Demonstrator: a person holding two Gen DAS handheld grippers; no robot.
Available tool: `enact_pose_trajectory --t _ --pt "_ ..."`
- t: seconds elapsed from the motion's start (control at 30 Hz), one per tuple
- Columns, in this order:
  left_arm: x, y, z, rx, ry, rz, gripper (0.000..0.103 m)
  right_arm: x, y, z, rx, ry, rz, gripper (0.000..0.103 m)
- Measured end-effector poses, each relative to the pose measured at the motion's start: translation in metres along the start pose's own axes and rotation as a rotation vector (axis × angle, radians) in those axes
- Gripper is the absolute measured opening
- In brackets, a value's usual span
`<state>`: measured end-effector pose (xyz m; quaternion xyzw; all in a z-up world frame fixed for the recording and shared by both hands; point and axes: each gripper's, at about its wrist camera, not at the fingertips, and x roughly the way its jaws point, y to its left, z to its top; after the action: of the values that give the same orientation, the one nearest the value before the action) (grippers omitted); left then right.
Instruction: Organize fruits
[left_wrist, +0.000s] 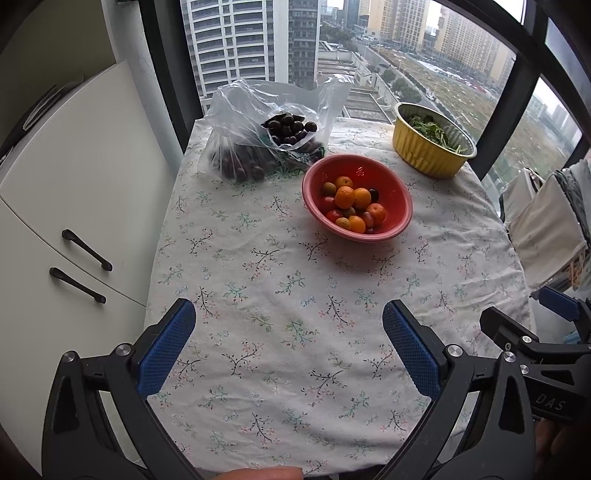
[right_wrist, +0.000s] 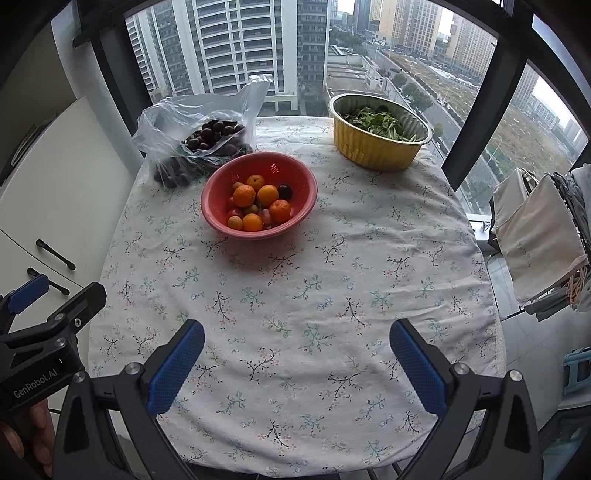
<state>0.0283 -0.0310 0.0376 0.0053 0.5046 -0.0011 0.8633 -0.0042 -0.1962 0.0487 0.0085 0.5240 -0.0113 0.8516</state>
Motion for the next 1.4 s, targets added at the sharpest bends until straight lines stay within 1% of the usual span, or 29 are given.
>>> enact_pose_trajectory --t 1.4 --pt "0.002 -0.0023 0.001 0.001 0.004 0.0 0.103 0.0047 -0.0047 0.0025 -0.003 0.011 0.001 0.103"
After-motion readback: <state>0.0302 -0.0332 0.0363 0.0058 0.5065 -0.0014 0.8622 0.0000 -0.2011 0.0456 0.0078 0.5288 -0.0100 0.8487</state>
